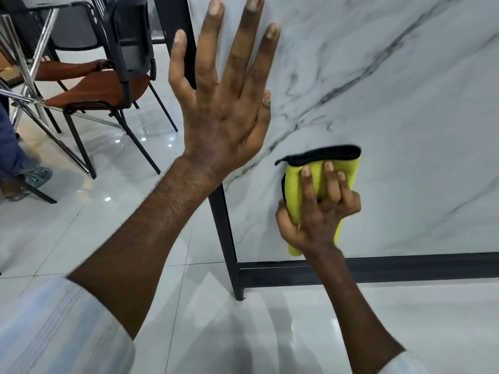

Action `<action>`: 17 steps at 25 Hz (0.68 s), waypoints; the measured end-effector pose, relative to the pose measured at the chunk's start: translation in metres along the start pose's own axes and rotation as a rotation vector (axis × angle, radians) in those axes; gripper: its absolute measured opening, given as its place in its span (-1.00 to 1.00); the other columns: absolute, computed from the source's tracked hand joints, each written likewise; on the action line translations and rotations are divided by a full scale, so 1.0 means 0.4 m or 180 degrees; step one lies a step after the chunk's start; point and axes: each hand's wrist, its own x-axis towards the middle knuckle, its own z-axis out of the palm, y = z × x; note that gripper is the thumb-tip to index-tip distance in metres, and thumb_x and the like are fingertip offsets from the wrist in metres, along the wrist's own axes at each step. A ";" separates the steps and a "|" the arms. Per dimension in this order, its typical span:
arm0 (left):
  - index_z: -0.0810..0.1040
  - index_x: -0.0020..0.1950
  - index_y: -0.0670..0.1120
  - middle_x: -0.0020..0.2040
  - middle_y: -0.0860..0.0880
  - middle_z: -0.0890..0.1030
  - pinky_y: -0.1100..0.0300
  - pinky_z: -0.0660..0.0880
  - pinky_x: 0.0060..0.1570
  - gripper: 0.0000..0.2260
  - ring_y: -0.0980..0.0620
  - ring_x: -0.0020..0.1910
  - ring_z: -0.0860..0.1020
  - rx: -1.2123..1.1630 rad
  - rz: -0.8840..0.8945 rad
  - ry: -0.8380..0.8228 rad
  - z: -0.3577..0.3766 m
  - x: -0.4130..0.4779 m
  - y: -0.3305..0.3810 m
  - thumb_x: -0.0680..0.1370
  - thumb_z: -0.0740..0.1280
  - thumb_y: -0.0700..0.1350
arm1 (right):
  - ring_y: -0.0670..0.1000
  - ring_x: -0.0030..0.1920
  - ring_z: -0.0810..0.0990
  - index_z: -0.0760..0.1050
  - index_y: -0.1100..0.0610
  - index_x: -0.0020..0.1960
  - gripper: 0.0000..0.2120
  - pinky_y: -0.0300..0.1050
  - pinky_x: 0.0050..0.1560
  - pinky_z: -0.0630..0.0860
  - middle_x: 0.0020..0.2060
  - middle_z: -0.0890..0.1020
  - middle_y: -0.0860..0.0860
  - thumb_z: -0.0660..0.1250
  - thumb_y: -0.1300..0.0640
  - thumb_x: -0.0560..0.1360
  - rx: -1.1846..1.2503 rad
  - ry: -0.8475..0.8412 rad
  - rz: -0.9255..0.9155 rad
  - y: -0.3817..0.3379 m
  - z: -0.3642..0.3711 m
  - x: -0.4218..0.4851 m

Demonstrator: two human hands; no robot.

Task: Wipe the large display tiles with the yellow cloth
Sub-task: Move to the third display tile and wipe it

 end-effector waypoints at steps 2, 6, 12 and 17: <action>0.43 0.59 -0.11 0.56 -0.20 0.45 -0.37 0.12 0.50 -0.49 -0.36 0.54 0.36 -0.0009 -0.0037 -0.0017 0.000 0.003 -0.005 0.64 0.19 -0.02 | 0.12 0.54 0.16 0.23 -0.04 0.59 -0.22 0.25 0.30 0.23 0.57 0.19 0.04 0.36 -0.12 0.40 -0.0102 0.0098 0.0029 -0.001 0.010 0.005; 0.43 0.60 -0.09 0.58 -0.18 0.42 -0.26 0.02 0.54 -0.47 -0.24 0.57 0.22 -0.0080 -0.0035 0.0069 0.010 0.003 -0.005 0.63 0.16 0.02 | 0.07 0.64 0.04 0.20 -0.03 0.60 -0.27 0.27 0.31 0.20 0.67 0.05 -0.02 0.31 -0.17 0.50 -0.0414 -0.0402 -0.0115 0.001 0.041 -0.244; 0.41 0.59 -0.17 0.57 -0.23 0.39 -0.19 0.09 0.45 -0.40 -0.08 0.53 0.21 -0.0831 0.0240 0.0238 -0.073 0.141 -0.062 0.61 0.30 0.09 | 0.12 0.54 0.15 0.24 -0.07 0.56 -0.19 0.23 0.26 0.24 0.65 0.09 -0.07 0.36 -0.14 0.34 0.0008 -0.0336 0.0152 -0.053 -0.001 -0.063; 0.24 0.67 -0.16 0.67 -0.17 0.25 -0.28 0.11 0.49 -0.35 -0.08 0.58 0.13 -0.0344 0.0073 0.0232 -0.091 0.336 -0.127 0.64 0.22 0.10 | 0.11 0.50 0.28 0.42 -0.01 0.54 -0.23 0.32 0.25 0.34 0.57 0.32 0.03 0.40 -0.10 0.34 0.0050 0.0361 -0.0062 -0.073 -0.097 0.519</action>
